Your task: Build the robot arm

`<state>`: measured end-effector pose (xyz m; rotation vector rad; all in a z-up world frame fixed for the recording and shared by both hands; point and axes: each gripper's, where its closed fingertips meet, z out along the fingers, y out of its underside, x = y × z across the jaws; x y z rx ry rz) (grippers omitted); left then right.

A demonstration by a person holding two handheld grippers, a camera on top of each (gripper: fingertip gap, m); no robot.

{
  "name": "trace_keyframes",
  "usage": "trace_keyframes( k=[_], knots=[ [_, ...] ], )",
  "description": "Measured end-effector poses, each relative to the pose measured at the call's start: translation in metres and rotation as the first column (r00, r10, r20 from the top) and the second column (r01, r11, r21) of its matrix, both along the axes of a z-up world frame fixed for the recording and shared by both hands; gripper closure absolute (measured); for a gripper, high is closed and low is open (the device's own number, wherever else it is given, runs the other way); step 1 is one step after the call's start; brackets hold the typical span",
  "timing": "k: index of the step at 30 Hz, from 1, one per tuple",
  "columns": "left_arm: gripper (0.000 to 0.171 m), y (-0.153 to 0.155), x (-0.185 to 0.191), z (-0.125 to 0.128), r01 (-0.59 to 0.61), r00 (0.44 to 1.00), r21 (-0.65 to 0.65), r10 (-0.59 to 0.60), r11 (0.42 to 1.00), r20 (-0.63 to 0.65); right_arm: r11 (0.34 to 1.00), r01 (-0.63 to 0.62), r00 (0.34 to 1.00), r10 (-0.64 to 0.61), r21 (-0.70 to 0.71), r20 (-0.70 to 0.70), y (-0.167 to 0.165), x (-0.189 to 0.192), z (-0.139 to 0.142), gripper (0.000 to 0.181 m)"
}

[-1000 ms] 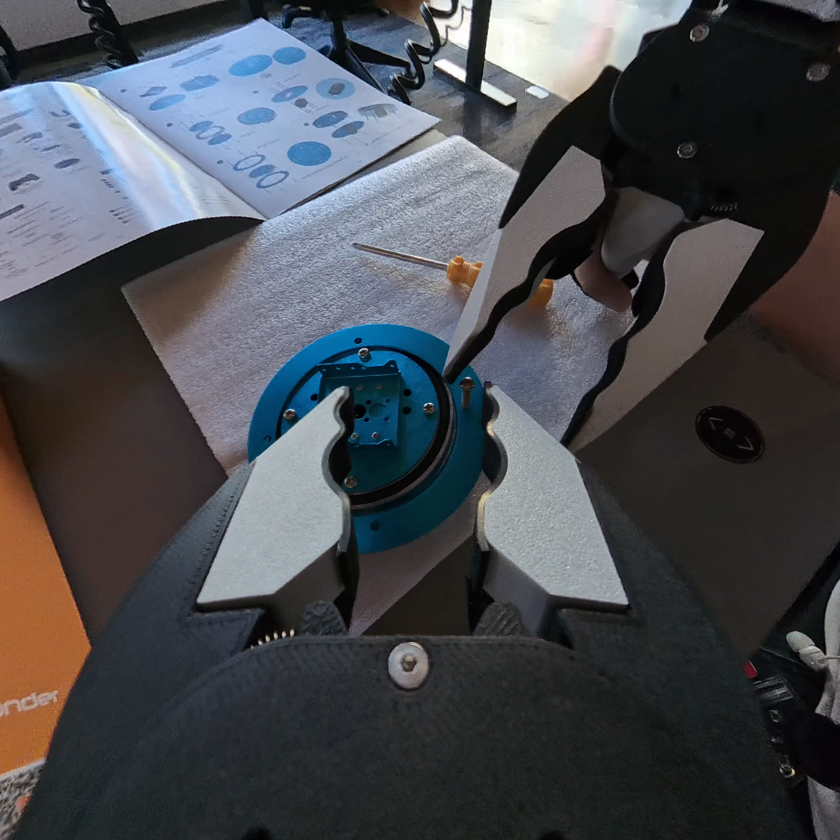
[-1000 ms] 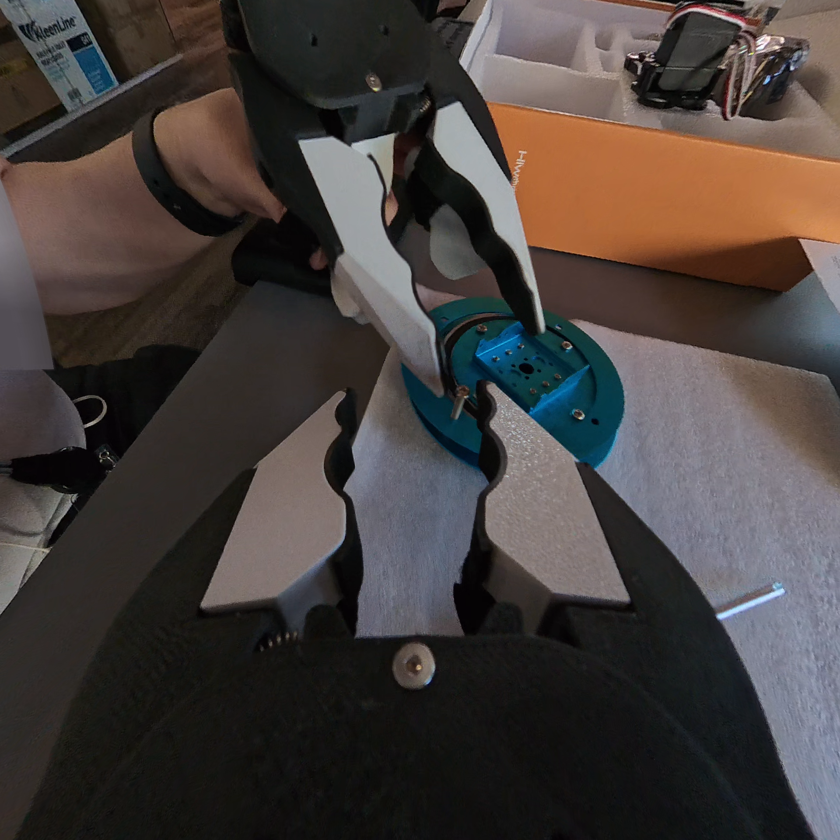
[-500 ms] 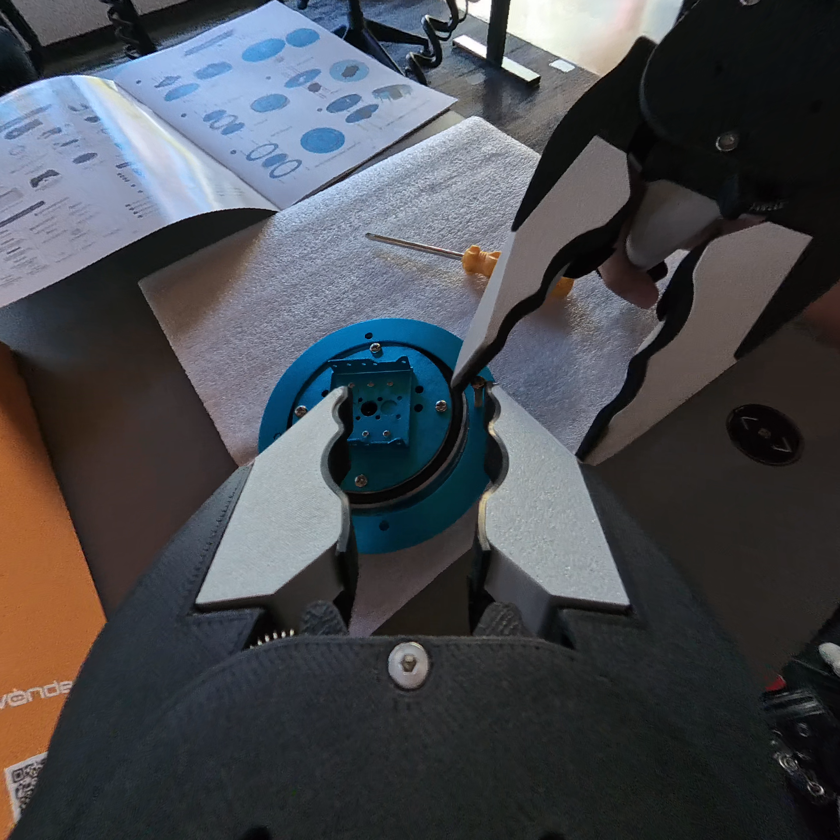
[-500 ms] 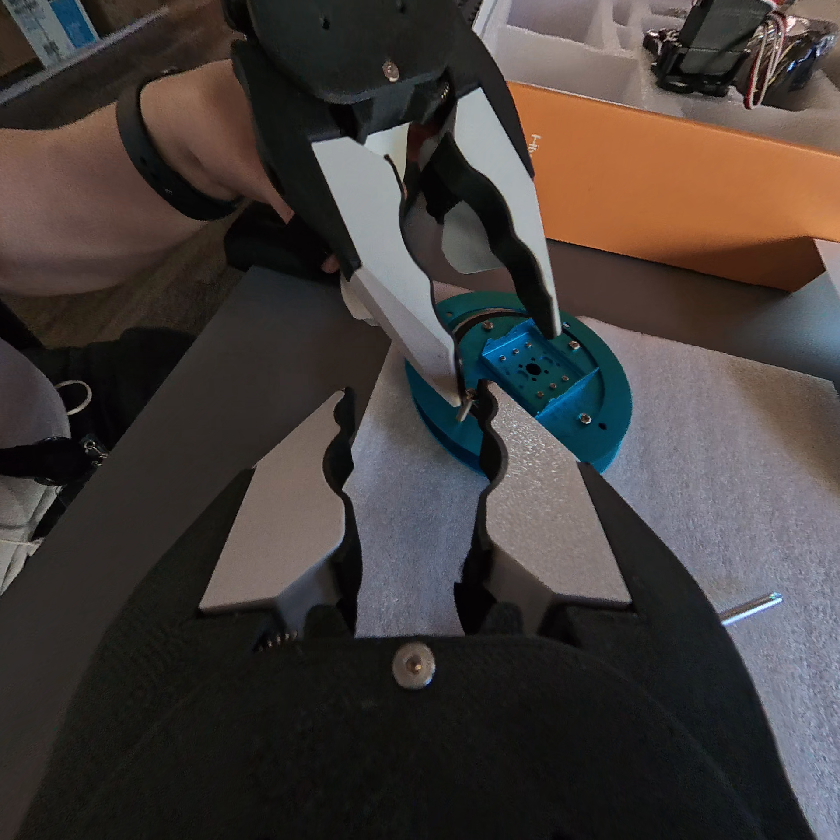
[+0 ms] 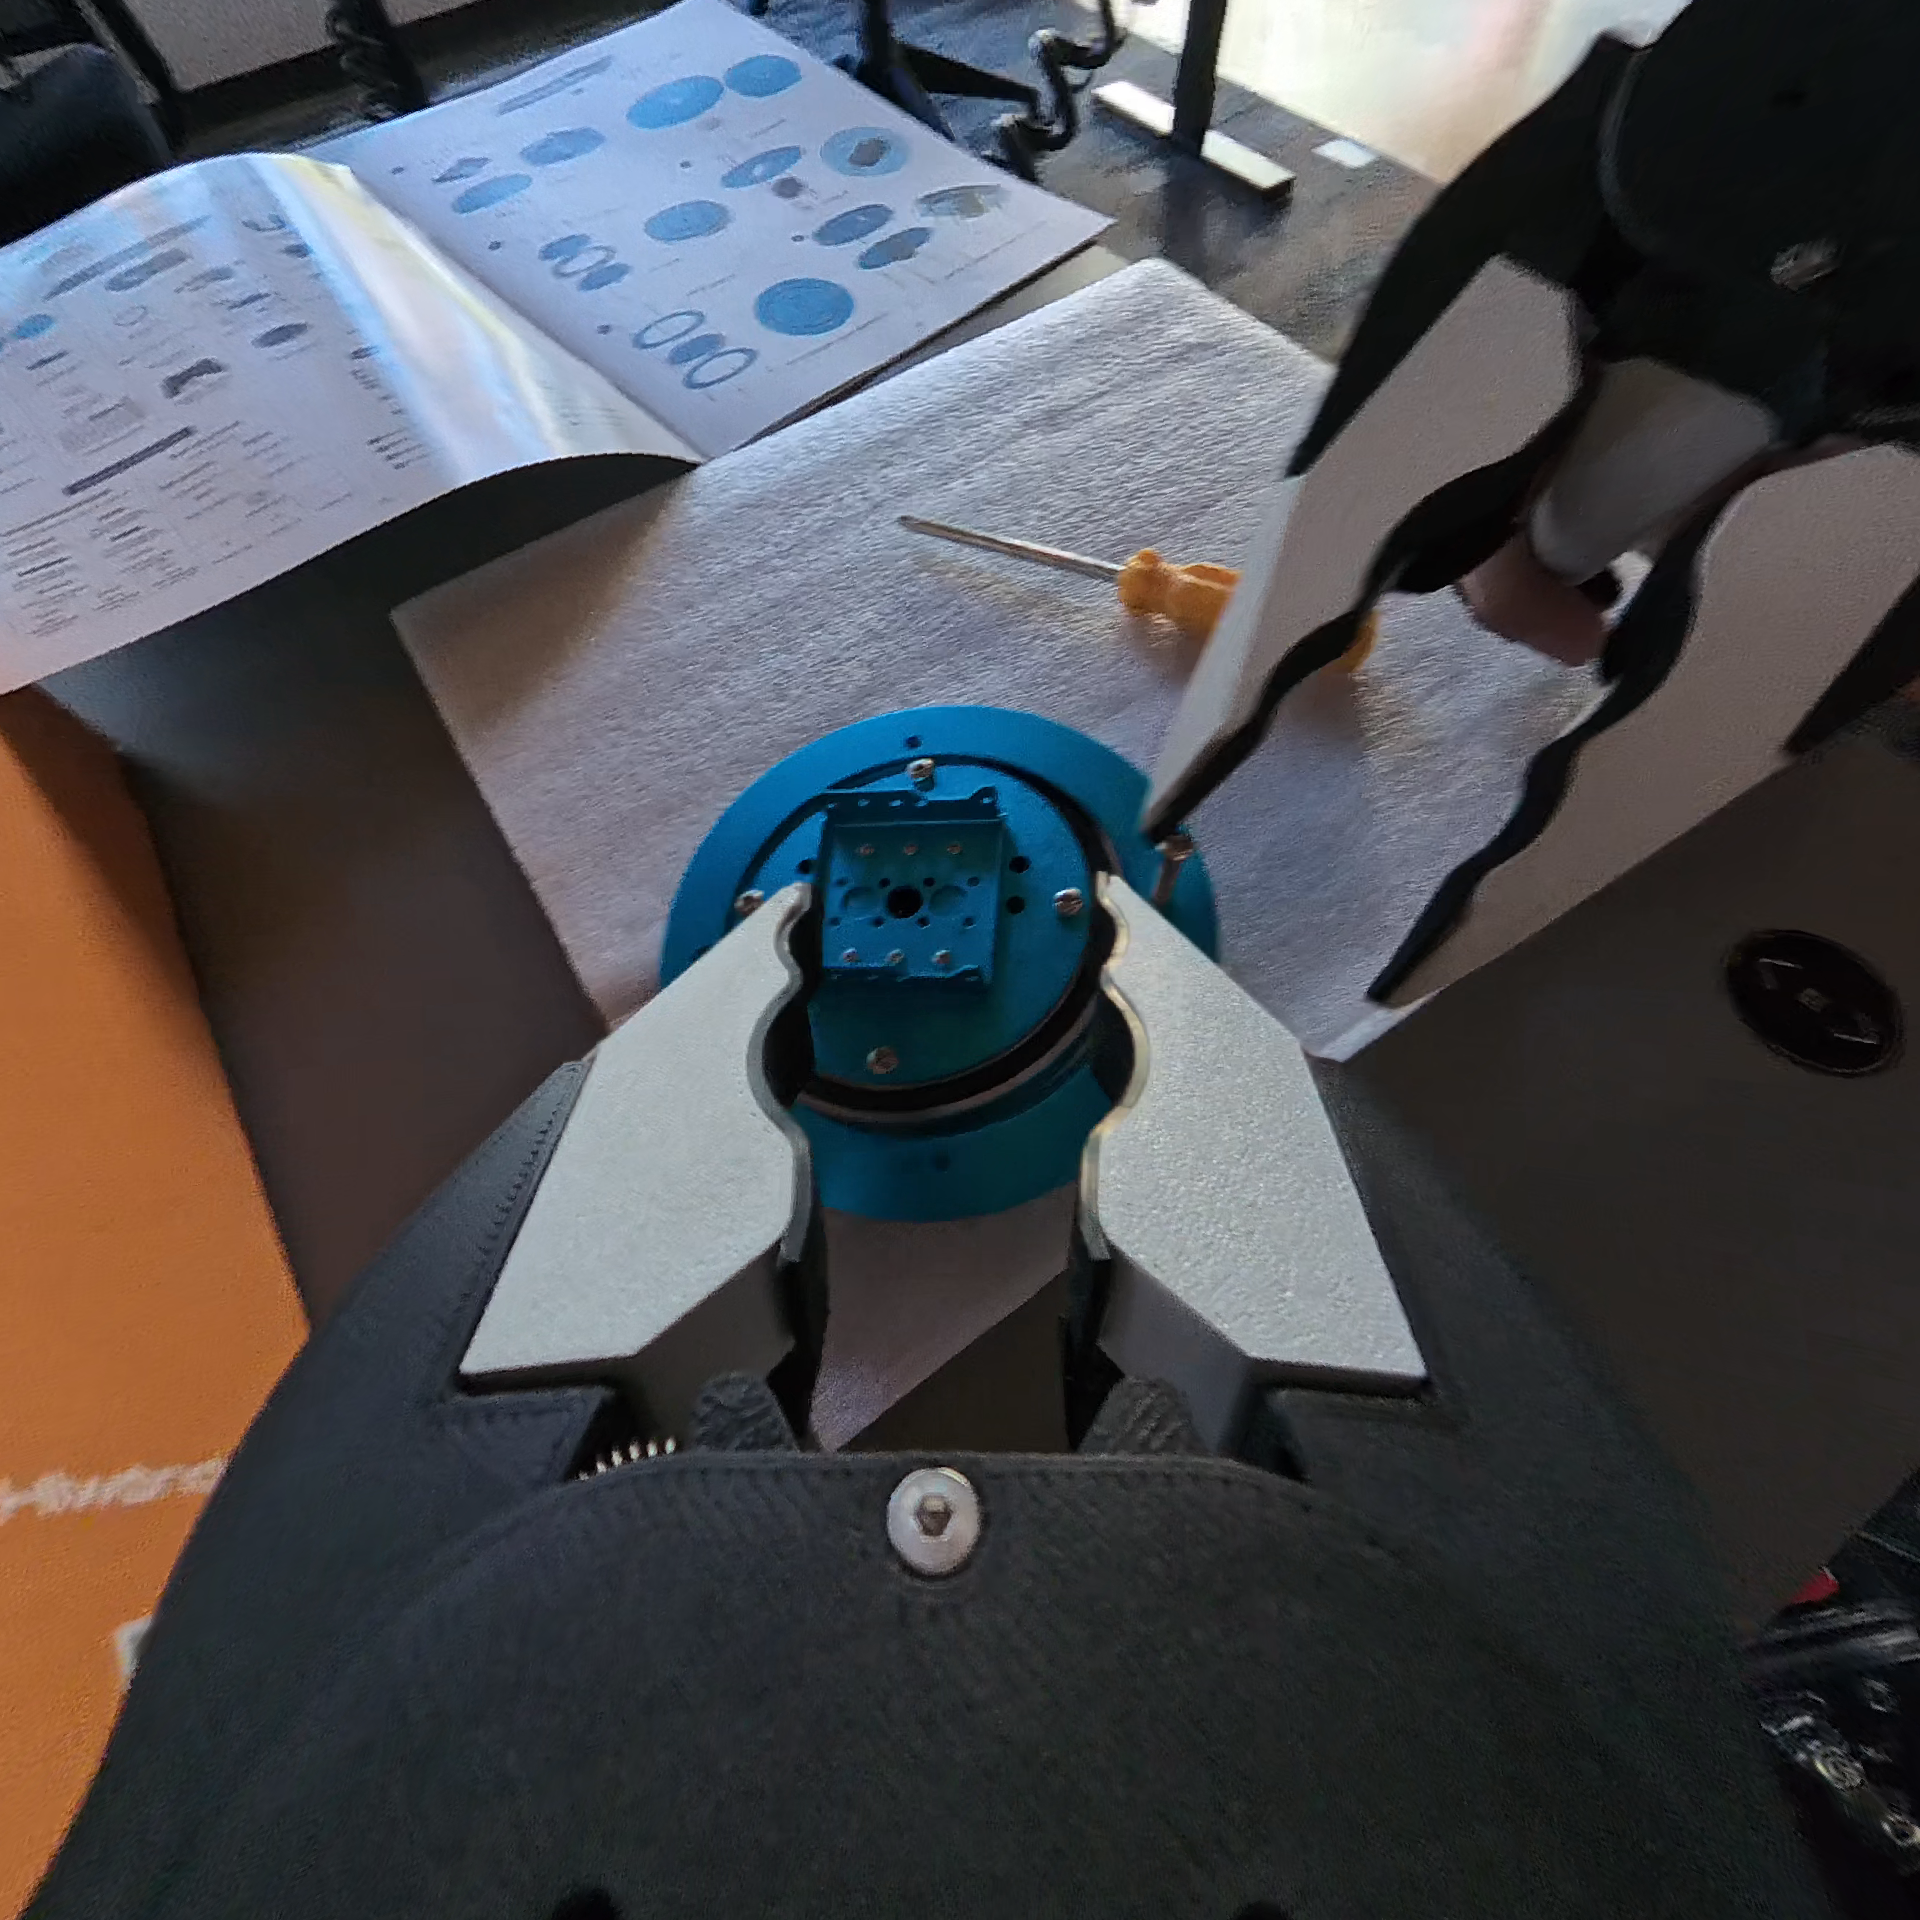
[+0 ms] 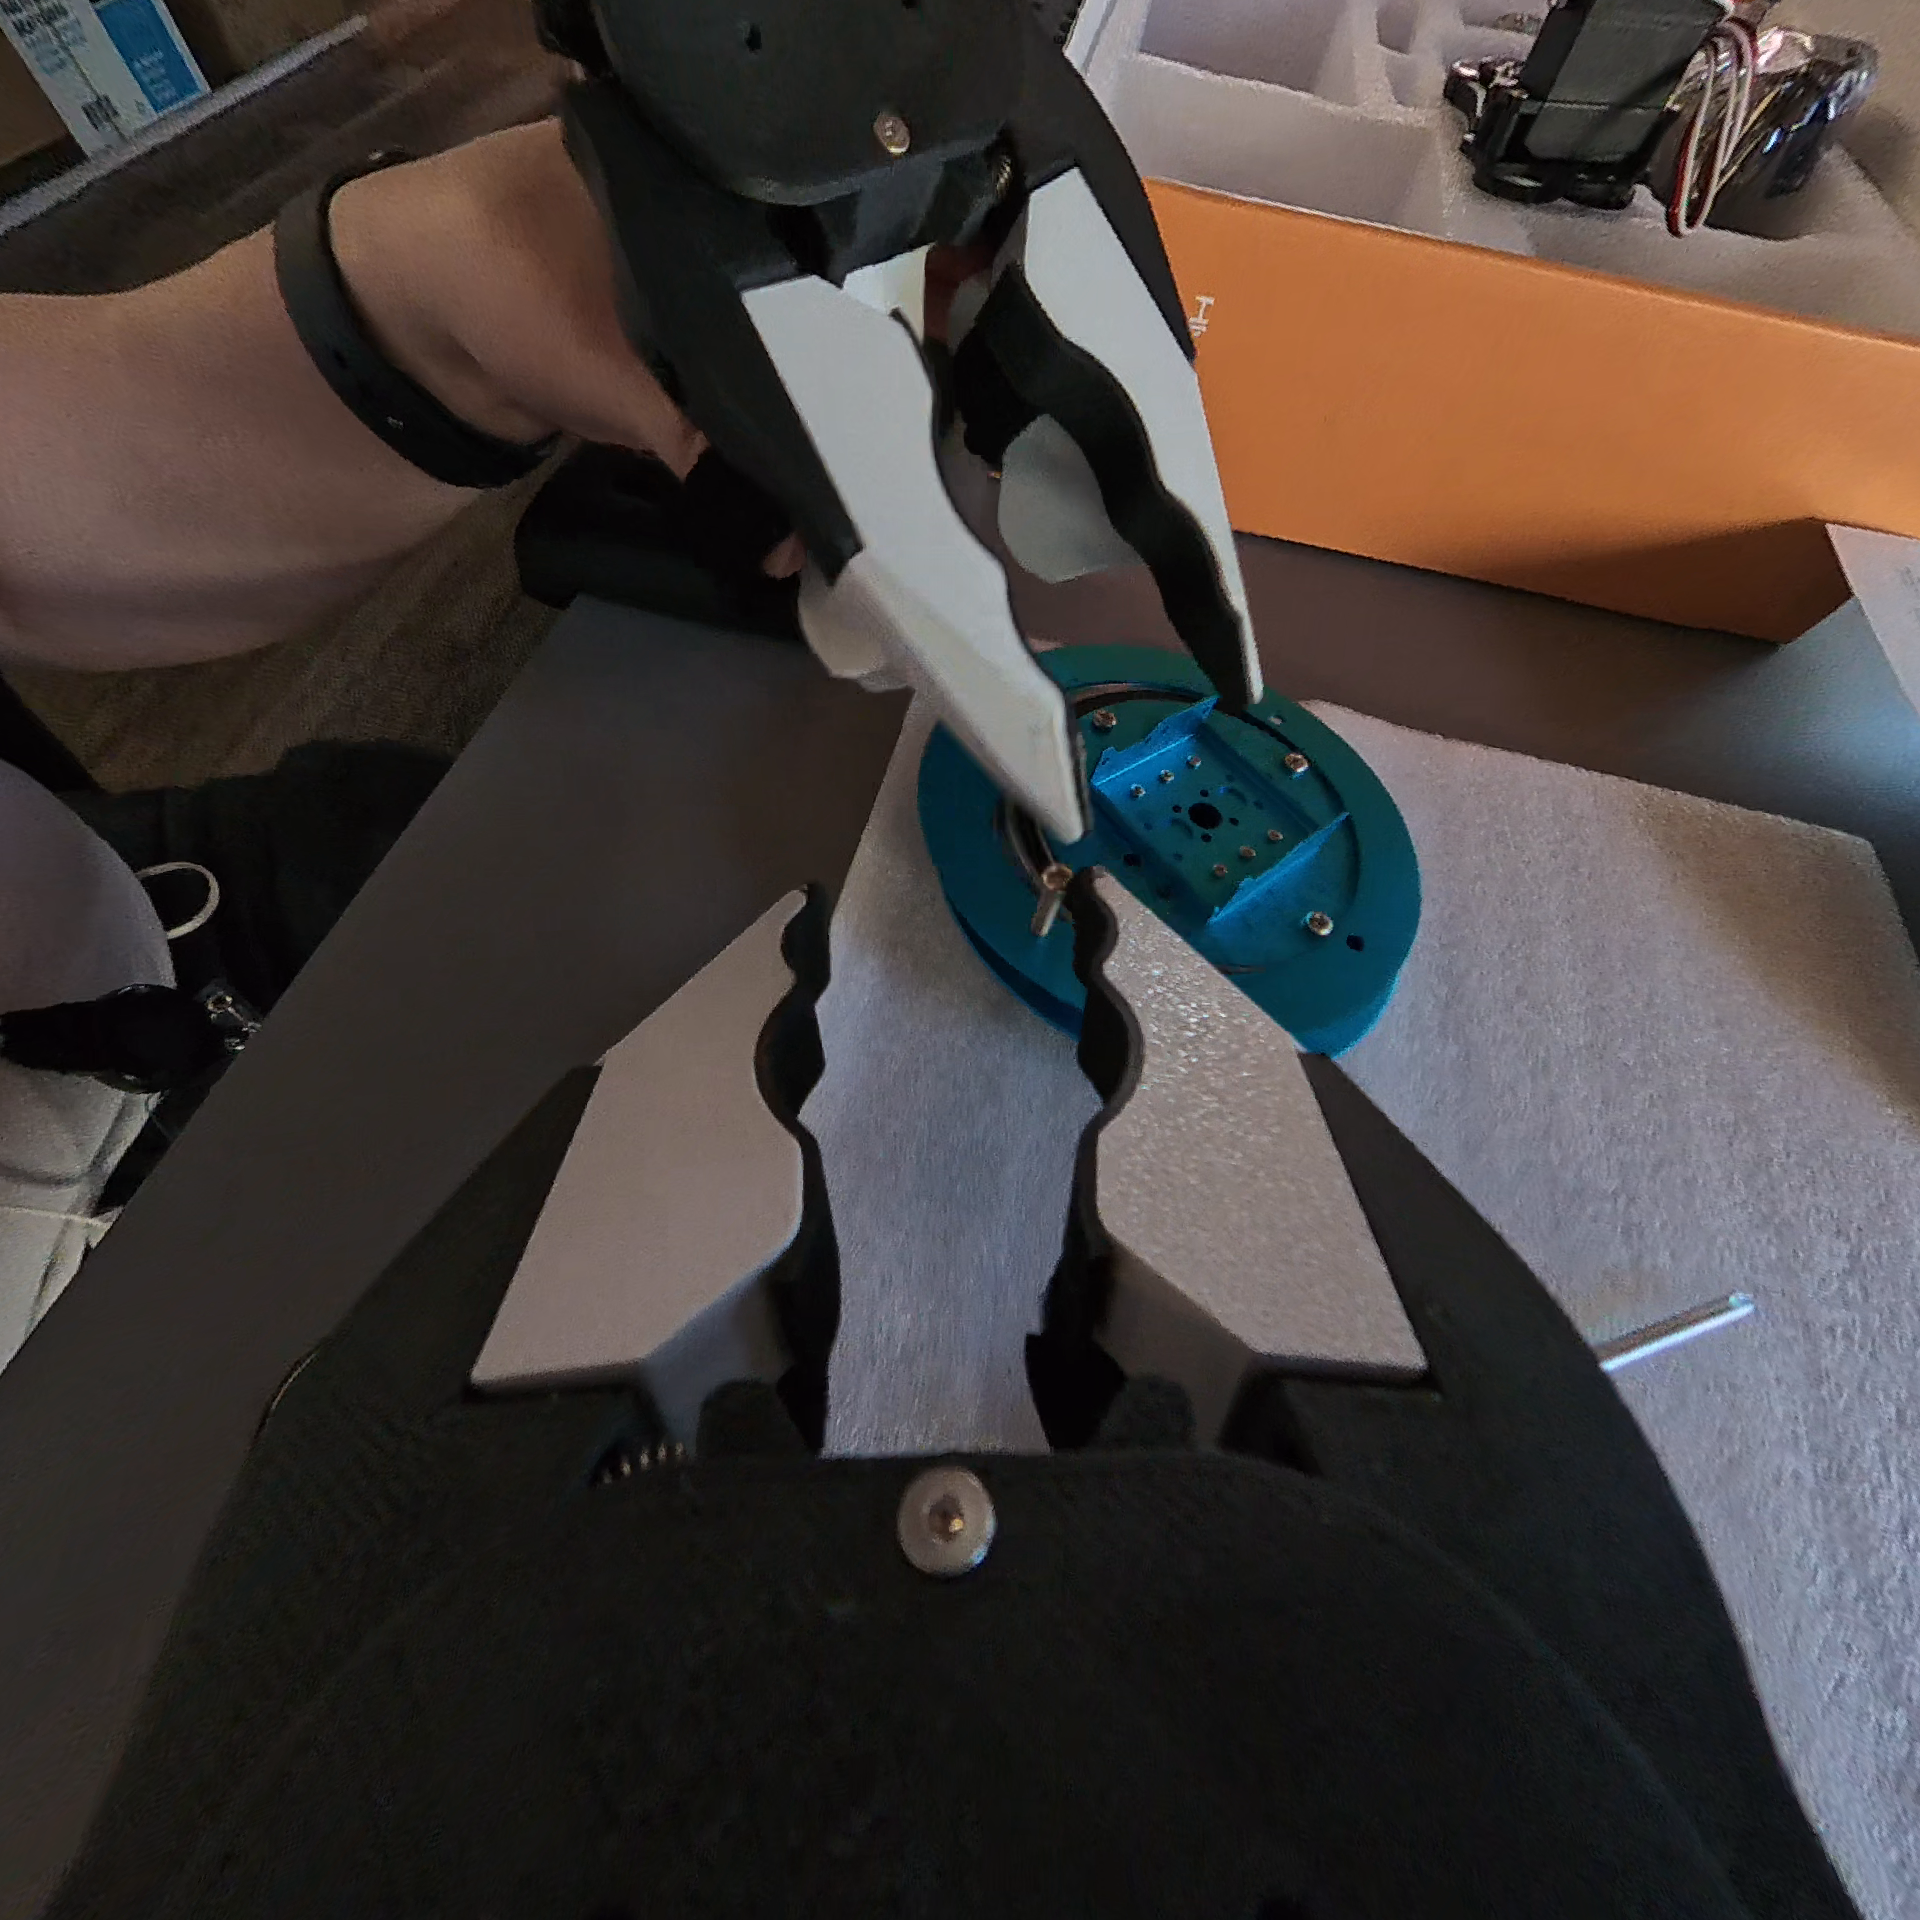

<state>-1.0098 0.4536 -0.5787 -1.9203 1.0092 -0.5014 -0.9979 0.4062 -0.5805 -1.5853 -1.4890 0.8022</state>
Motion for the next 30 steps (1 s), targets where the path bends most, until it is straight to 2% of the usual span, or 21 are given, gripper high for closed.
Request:
trace_keyframes(
  k=[5, 9, 13, 16, 21, 24, 26, 30],
  knots=[
    [0.118, -0.009, 0.005, 0.006, 0.049, 0.998, -0.019, -0.048, 0.999, 0.05, 1.0, 0.019, 1.0, -0.019, -0.001, -0.021, 0.004, 0.002, 0.002, 0.131],
    [0.114, -0.005, 0.012, -0.003, 0.038, 0.999, -0.004, -0.038, 0.999, -0.014, 1.0, -0.007, 1.0, 0.007, 0.021, 0.012, 0.002, -0.007, -0.002, 0.128],
    [0.123, 0.004, -0.005, 0.0, -0.034, 0.999, -0.002, 0.034, 0.999, 0.007, 1.0, 0.014, 1.0, -0.014, 0.004, -0.001, 0.003, 0.008, 0.0, 0.135],
    [0.12, -0.007, -0.009, 0.005, 0.006, 0.999, -0.023, -0.005, 1.0, 0.044, 0.998, 0.061, 0.998, -0.061, -0.007, -0.024, 0.01, 0.023, 0.003, 0.135],
    [0.118, -0.024, -0.012, -0.004, 0.06, 0.996, 0.035, -0.058, 0.998, -0.066, 0.995, 0.093, 0.995, -0.092, 0.042, -0.027, 0.017, 0.034, 0.001, 0.135],
    [0.117, -0.032, -0.007, -0.007, 0.105, 0.981, 0.138, -0.08, 0.985, -0.176, 0.986, 0.125, 0.992, -0.124, 0.106, -0.013, 0.022, 0.038, -0.005, 0.135],
    [0.117, -0.036, -0.004, -0.009, 0.141, 0.966, 0.206, -0.09, 0.968, -0.241, 0.969, 0.124, 0.992, -0.126, 0.214, -0.004, 0.022, 0.036, -0.003, 0.136],
    [0.116, -0.034, -0.002, -0.009, 0.163, 0.938, 0.326, -0.043, 0.931, -0.344, 0.89, 0.057, 0.975, -0.147, 0.452, 0.167, 0.025, 0.031, -0.016, 0.138]
  ],
)
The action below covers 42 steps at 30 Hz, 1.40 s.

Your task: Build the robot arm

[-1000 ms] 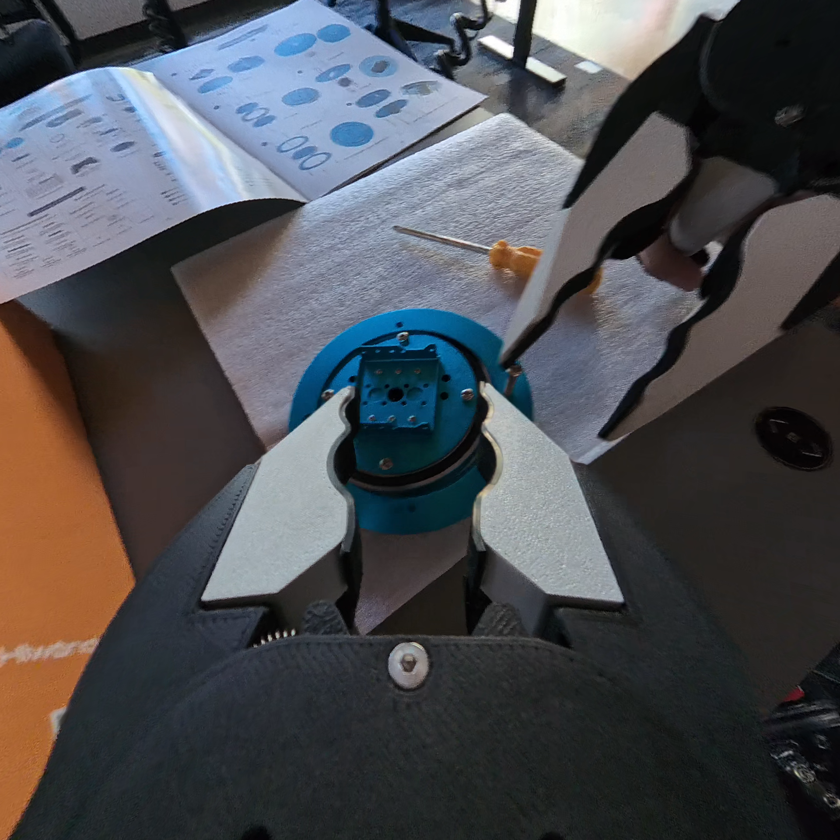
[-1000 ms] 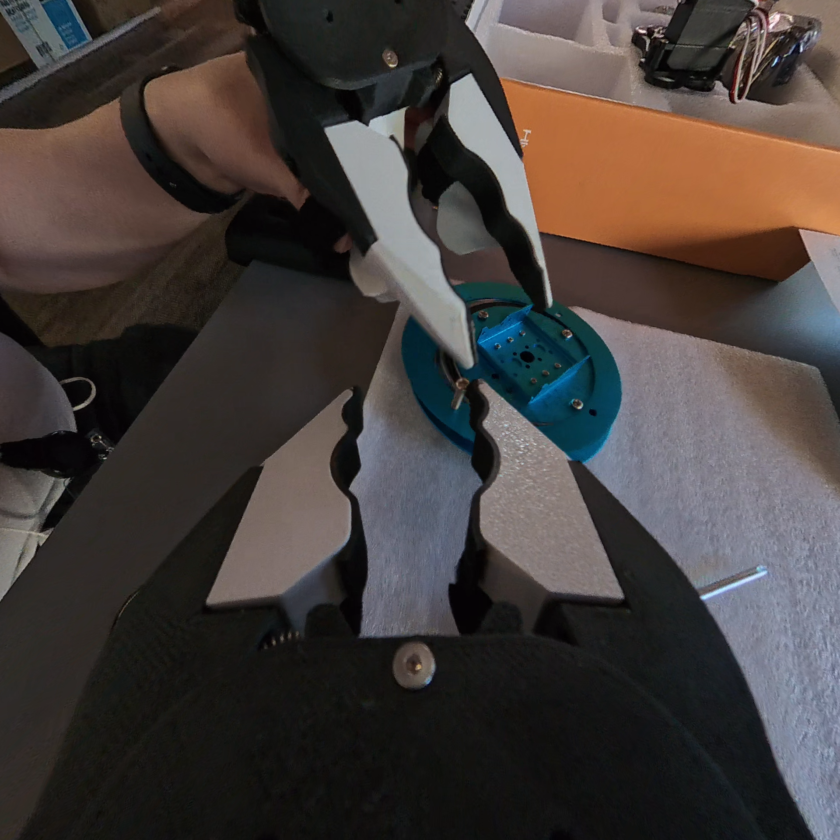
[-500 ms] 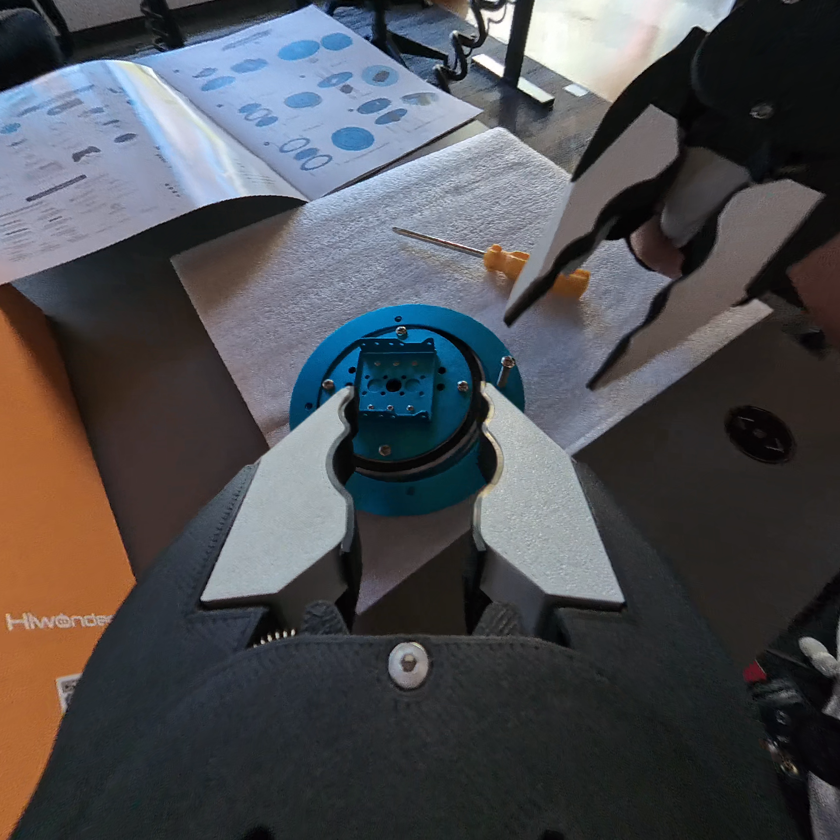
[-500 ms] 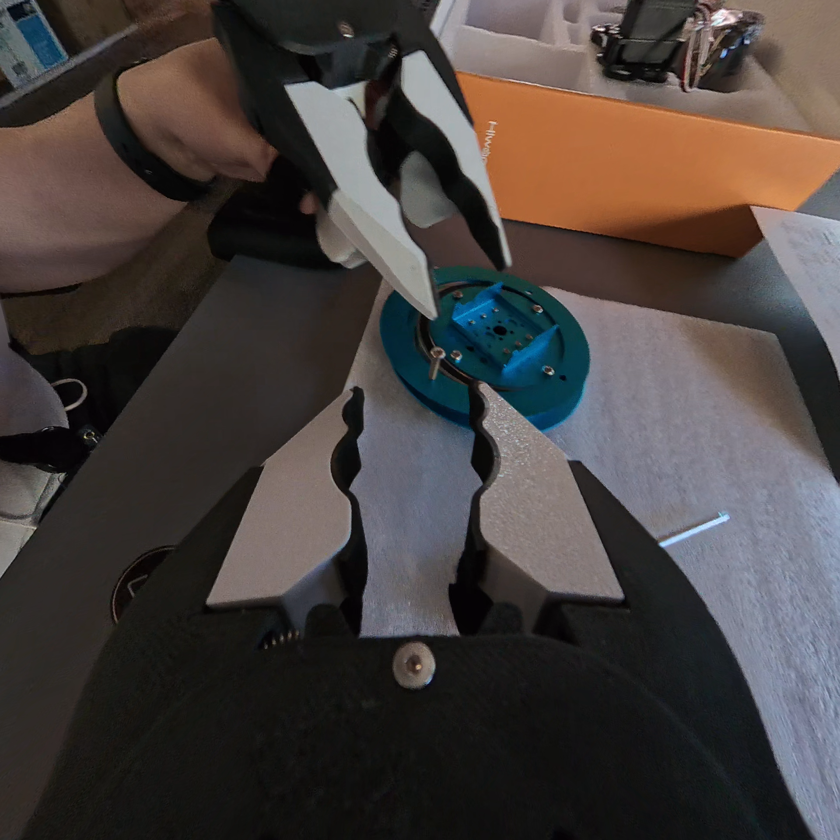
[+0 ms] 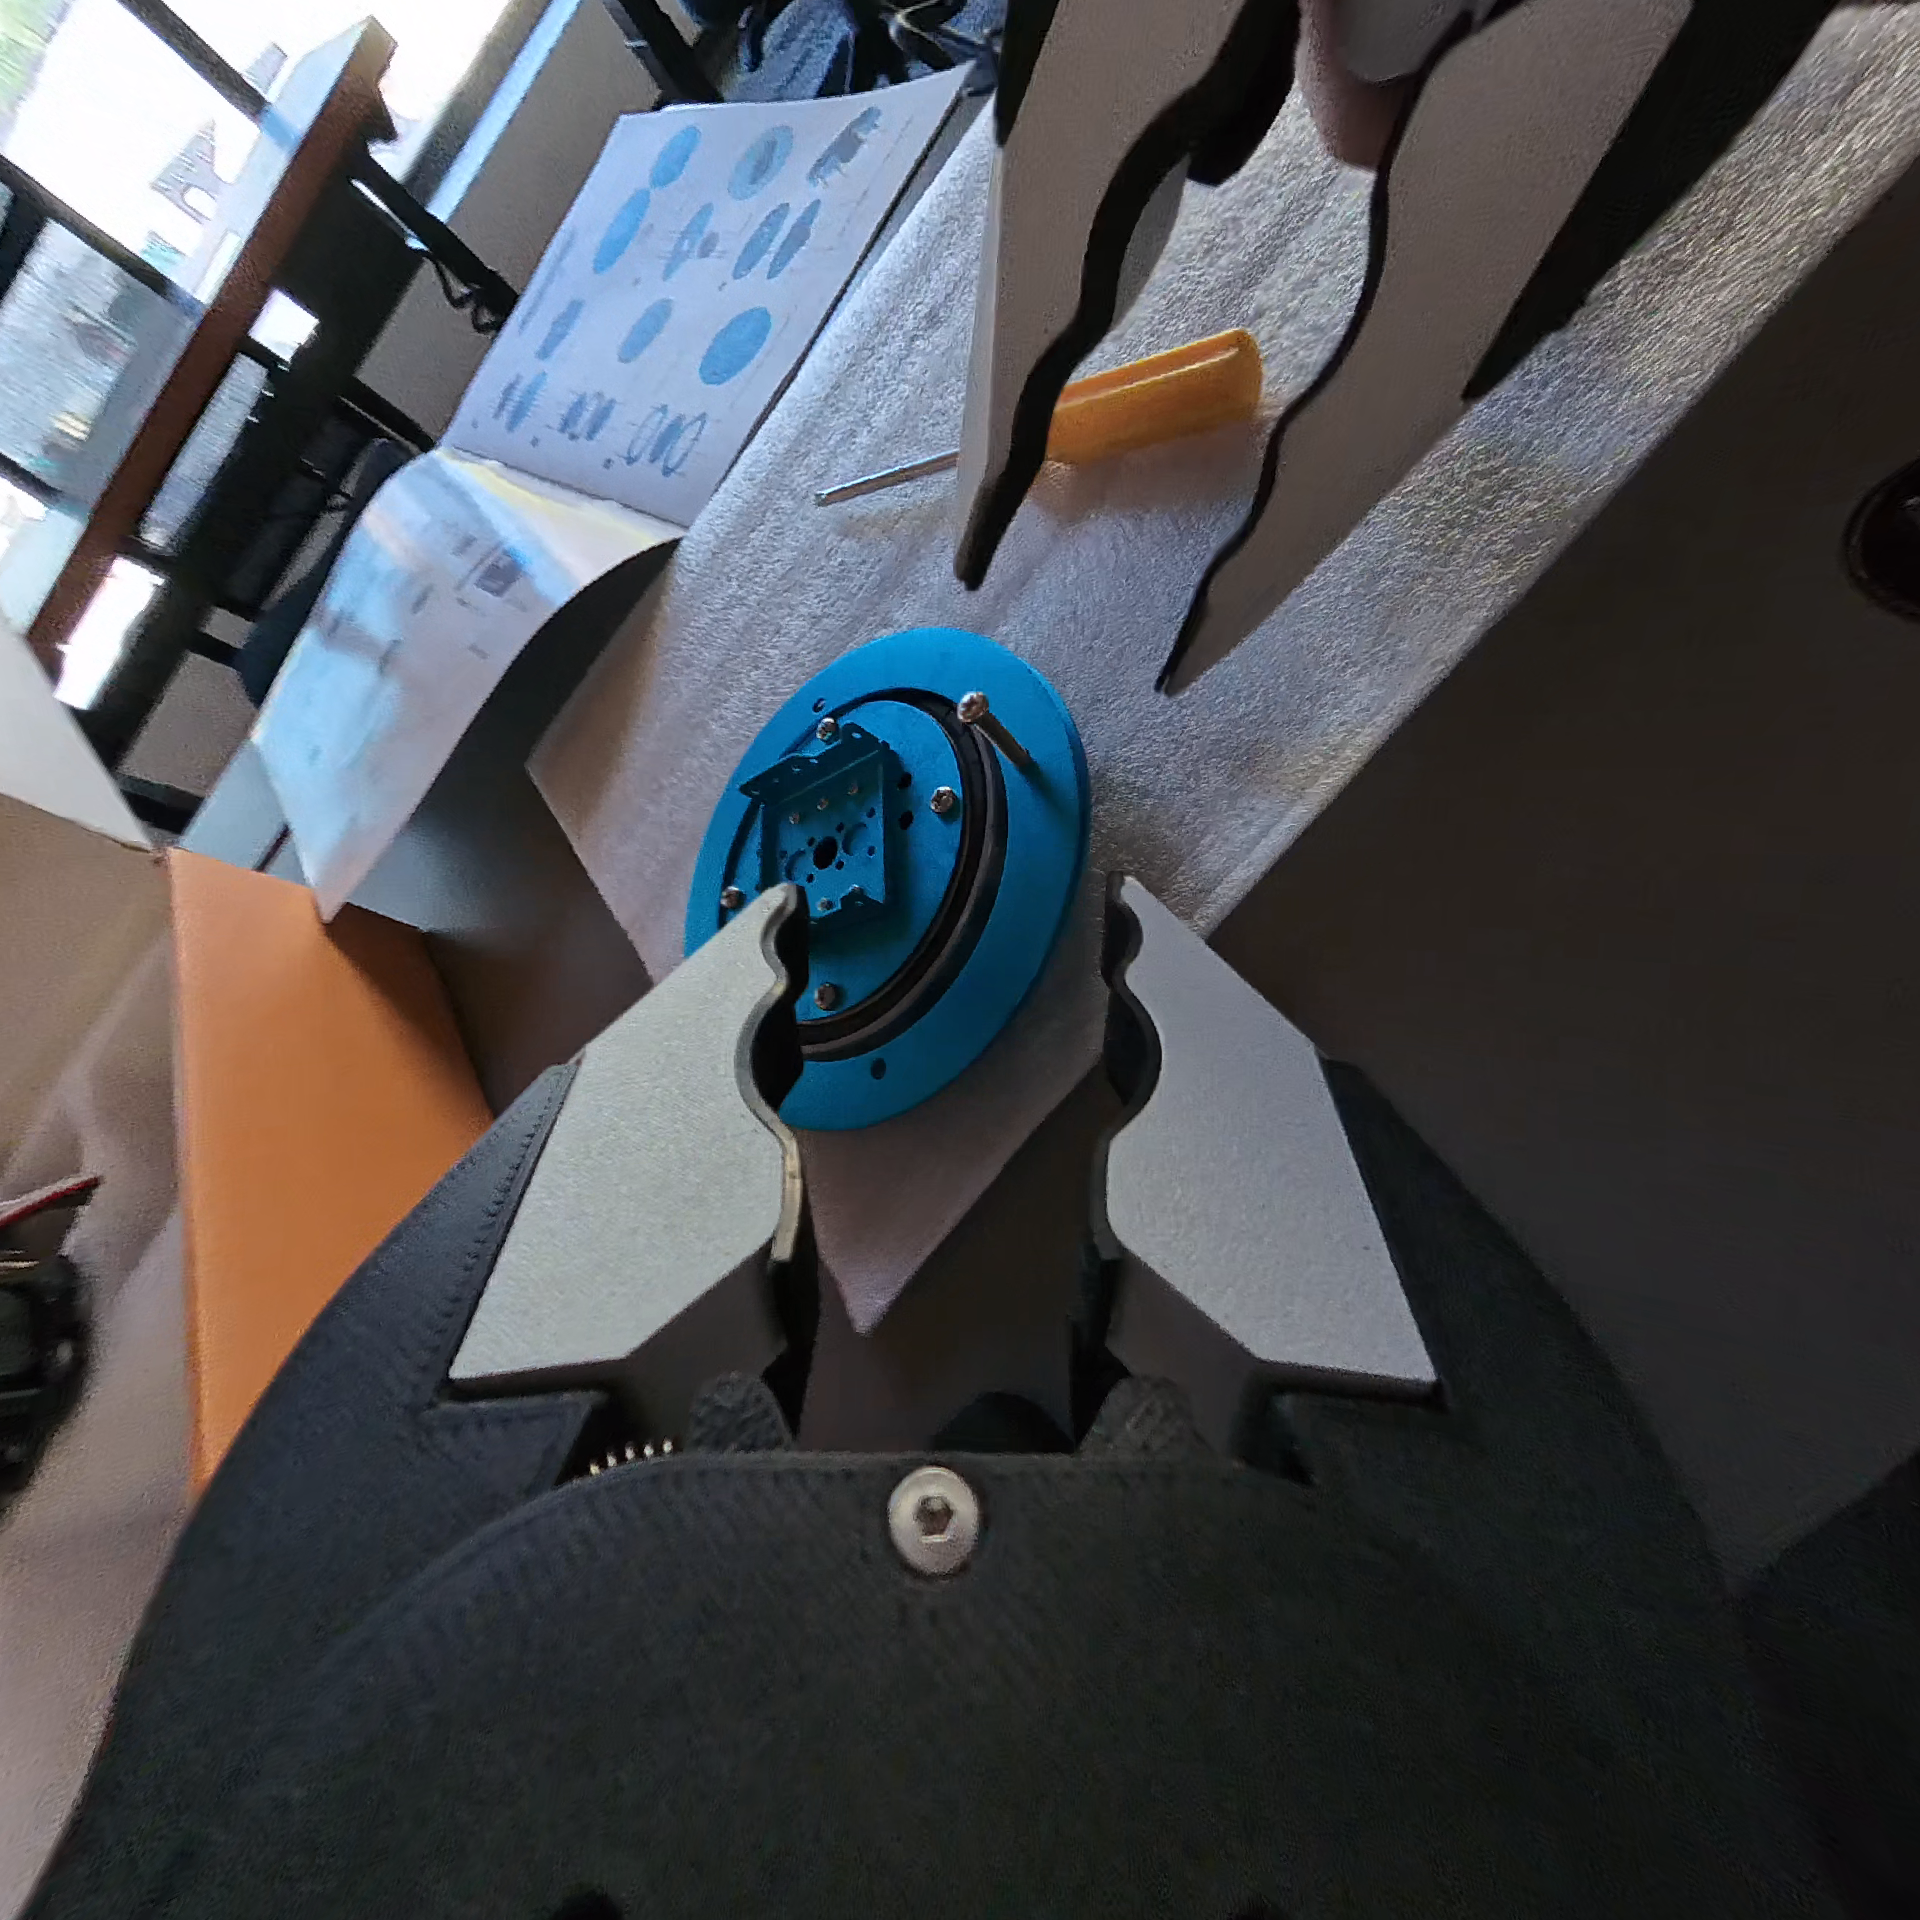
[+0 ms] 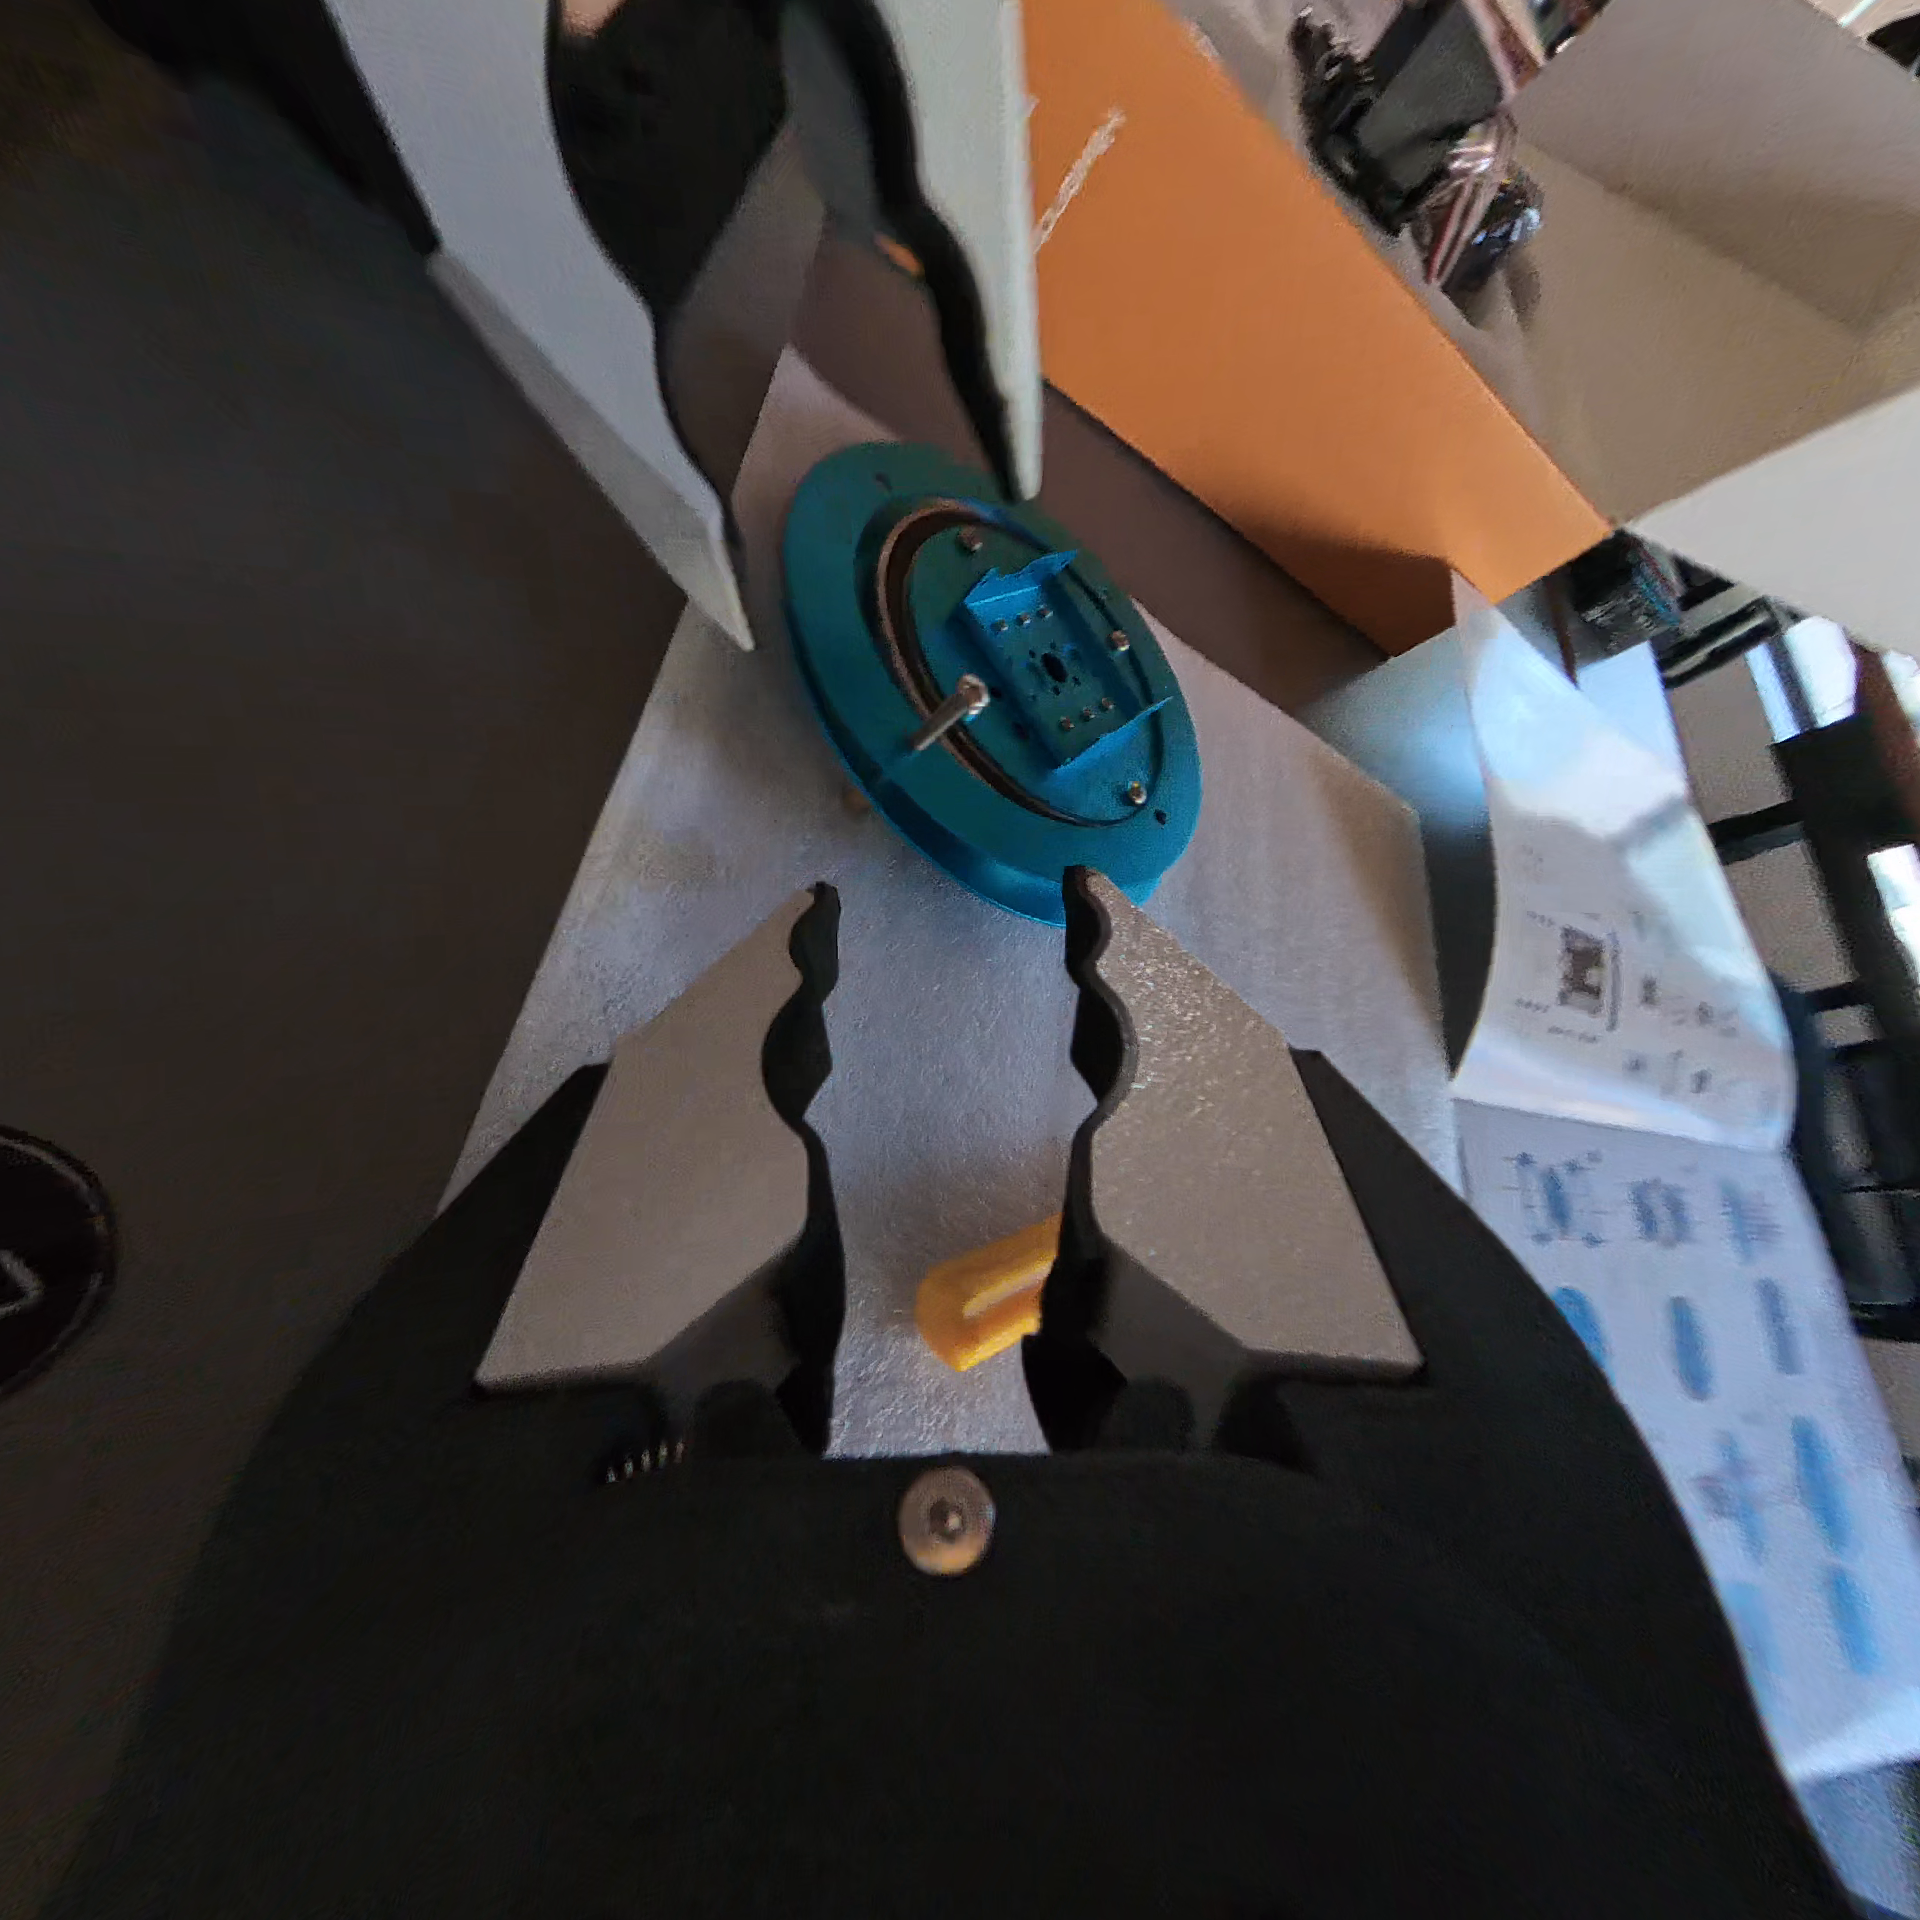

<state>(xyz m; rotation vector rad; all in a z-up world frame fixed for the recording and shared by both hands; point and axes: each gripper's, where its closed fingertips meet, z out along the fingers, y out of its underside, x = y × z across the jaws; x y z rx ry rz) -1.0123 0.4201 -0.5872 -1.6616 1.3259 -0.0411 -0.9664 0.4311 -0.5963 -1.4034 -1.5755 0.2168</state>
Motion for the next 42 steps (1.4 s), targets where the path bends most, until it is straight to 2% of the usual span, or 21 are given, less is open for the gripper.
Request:
trace_keyframes(
  k=[3, 7, 12, 28, 31, 34, 37, 40, 42],
  knots=[
    [0.112, 0.002, 0.002, 0.003, -0.011, 1.0, 0.058, 0.013, 0.998, -0.026, 0.988, -0.021, 0.996, 0.008, 0.151, 0.089, 0.006, -0.007, -0.003, 0.138],
    [0.11, 0.006, -0.001, -0.002, -0.017, 0.992, 0.142, 0.034, 0.99, -0.12, 0.964, -0.034, 0.995, 0.007, 0.265, 0.101, 0.011, -0.015, -0.001, 0.137],
    [0.112, 0.01, -0.005, -0.004, -0.028, 0.982, 0.204, 0.065, 0.979, -0.175, 0.97, -0.021, 0.998, 0.006, 0.24, 0.065, 0.011, -0.018, 0.0, 0.138],
    [0.114, 0.007, -0.006, -0.001, -0.052, 0.99, 0.173, 0.074, 0.984, -0.121, 0.978, 0.007, 1.0, -0.011, 0.208, 0.019, 0.011, -0.016, 0.004, 0.14],
    [0.114, 0.006, -0.006, -0.001, -0.053, 0.991, 0.157, 0.071, 0.986, -0.11, 0.99, -0.007, 1.0, 0.009, 0.14, -0.008, 0.006, -0.015, 0.005, 0.14],
    [0.113, 0.001, -0.004, 0.001, -0.057, 0.997, 0.118, 0.064, 0.991, -0.053, 0.996, -0.06, 0.99, 0.052, -0.062, -0.132, -0.008, -0.016, 0.011, 0.138],
    [0.114, -0.002, -0.006, 0.001, -0.078, 0.997, 0.1, 0.078, 0.992, -0.003, 0.955, -0.14, 0.978, 0.092, -0.261, -0.189, -0.022, -0.019, 0.019, 0.146],
    [0.116, -0.001, -0.009, 0.003, -0.101, 0.995, 0.117, 0.1, 0.988, 0.008, 0.948, -0.126, 0.991, 0.131, -0.291, -0.004, -0.013, -0.016, 0.026, 0.153],
    [0.116, -0.002, -0.006, 0.008, -0.105, 0.994, 0.097, 0.102, 0.99, 0.038, 0.943, -0.135, 0.971, 0.187, -0.303, 0.149, -0.006, -0.017, 0.03, 0.156]
  ],
)
